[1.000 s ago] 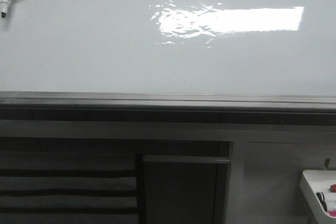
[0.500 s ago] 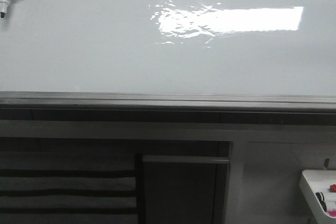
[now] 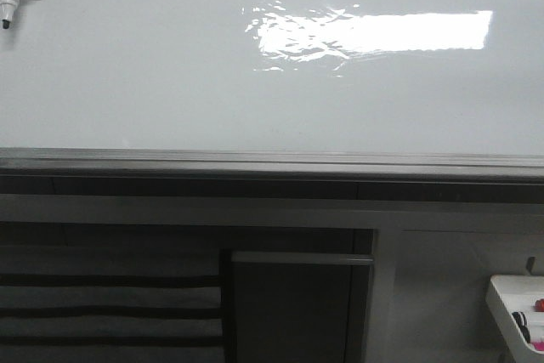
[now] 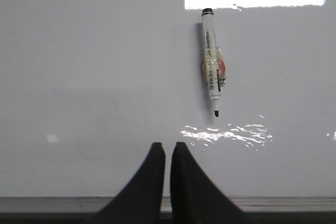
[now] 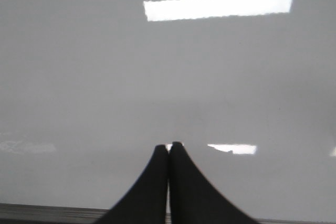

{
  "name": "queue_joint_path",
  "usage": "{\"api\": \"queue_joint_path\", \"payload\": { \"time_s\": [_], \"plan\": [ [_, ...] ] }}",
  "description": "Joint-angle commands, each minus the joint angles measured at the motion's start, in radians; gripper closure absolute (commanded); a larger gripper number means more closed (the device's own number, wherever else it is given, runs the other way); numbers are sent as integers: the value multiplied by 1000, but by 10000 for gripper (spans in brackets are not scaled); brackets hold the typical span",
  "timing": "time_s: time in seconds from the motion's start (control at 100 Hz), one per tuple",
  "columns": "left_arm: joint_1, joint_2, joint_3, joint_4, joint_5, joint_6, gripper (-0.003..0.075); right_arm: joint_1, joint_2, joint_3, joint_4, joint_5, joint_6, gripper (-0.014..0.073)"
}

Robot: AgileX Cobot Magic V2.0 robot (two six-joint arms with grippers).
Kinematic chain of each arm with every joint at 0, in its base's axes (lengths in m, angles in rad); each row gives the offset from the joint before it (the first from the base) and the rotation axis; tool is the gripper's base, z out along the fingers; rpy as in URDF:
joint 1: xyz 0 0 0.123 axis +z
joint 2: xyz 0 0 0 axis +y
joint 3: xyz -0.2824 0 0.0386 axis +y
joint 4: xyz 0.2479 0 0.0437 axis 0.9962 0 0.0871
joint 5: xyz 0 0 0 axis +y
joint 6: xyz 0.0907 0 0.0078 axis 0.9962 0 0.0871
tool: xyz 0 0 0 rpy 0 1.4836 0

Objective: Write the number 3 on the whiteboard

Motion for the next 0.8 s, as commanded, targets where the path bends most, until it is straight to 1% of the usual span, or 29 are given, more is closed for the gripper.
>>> {"api": "queue_joint_path", "payload": {
  "time_s": [0.0,0.01,0.02,0.05,0.07,0.08,0.09,0.1,0.11,0.12,0.14,0.15,0.16,0.19,0.21,0.24,0.29,0.53,0.66,0.79],
  "plan": [
    [4,15,-33,57,-68,-11,568,-5,21,-34,-26,-79,-4,519],
    [4,15,-33,64,-68,-11,551,-5,21,-34,-26,-79,-4,490],
    [4,15,-33,76,-68,-11,516,-5,21,-34,-27,-79,-4,475],
    [4,15,-33,91,-67,-11,460,-5,21,-34,-29,-79,-4,392],
    [4,15,-33,106,-67,-11,382,-5,21,-34,-29,-79,-4,358],
    [2,15,-33,109,-67,-11,363,-5,21,-34,-29,-79,-4,325],
    [2,15,-33,111,-67,-11,325,-5,21,-34,-29,-79,-4,307],
    [2,15,-33,111,-67,-11,325,-5,21,-34,-29,-79,-4,274],
    [2,15,-33,111,-69,-11,274,-5,21,-34,-29,-79,-4,258],
    [2,15,-33,109,-69,-11,259,-5,21,-34,-29,-79,-4,227],
    [2,15,-33,107,-70,-11,219,-5,21,-34,-29,-79,-4,197],
    [2,15,-33,102,-70,-11,197,-5,21,-34,-29,-79,-4,156],
    [2,15,-33,100,-70,-11,188,-5,21,-34,-29,-79,-4,156],
    [2,15,-33,94,-70,-11,160,-5,21,-34,-29,-77,-4,101],
    [2,15,-33,93,-70,-11,148,-5,21,-34,-29,-77,-4,83],
    [2,15,-33,93,-70,-11,143,-5,21,-34,-29,-77,-4,52],
    [2,15,-33,93,-70,-11,146,-5,21,-34,-29,-77,-4,35],
    [2,15,-33,88,-71,-11,188,-5,21,-34,-29,-77,-4,36],
    [2,15,-33,77,-103,-11,215,-5,21,-34,-23,-77,-4,36],
    [2,33,-33,54,-133,-11,249,-5,21,-34,12,-77,-4,36]
  ]
}}
